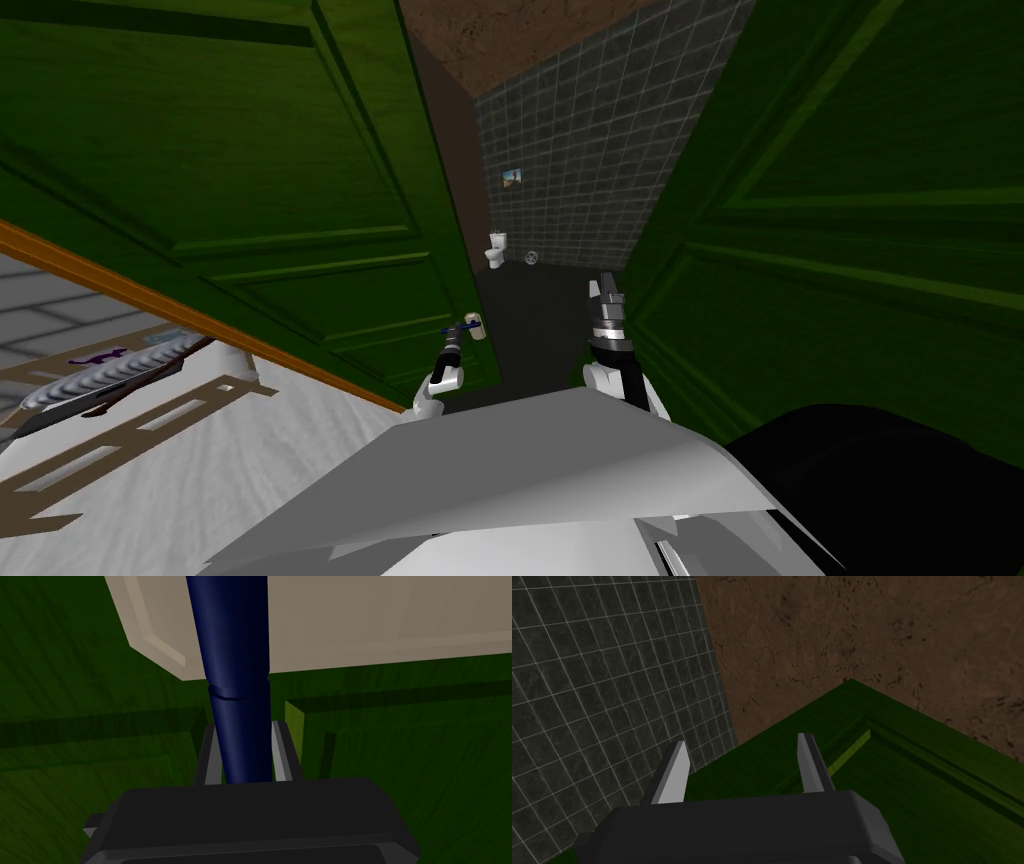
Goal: Push the door open
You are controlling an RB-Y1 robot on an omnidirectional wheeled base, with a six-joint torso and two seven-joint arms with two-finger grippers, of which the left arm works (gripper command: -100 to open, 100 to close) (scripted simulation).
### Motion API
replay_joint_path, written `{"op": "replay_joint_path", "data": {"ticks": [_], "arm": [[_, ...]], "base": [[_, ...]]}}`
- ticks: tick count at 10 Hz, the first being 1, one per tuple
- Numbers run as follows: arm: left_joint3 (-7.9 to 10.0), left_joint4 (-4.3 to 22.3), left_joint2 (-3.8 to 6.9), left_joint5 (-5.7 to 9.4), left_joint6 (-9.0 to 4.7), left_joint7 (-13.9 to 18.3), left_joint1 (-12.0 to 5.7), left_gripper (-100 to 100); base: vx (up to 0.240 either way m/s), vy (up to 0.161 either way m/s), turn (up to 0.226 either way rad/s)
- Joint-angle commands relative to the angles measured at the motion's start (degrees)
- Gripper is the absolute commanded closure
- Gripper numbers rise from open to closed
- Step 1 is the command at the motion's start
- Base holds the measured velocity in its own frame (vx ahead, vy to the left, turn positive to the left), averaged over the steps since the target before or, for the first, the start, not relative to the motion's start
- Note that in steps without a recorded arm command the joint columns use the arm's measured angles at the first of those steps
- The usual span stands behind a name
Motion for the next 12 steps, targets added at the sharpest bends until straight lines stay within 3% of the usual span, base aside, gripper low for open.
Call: {"op": "replay_joint_path", "data": {"ticks": [1, 6, 12], "arm": [[0.29, -0.56, 1.26, 1.05, -0.53, -1.09, 0.05, 100], [-0.94, -1.26, 2.25, 3.90, -0.60, -4.09, 0.67, 100], [-2.51, -2.15, 2.56, 7.52, -0.68, -7.89, 1.46, 100]], "base": [[0.204, -0.002, 0.127], [0.168, -0.011, 0.146], [0.143, -0.027, 0.146]]}}
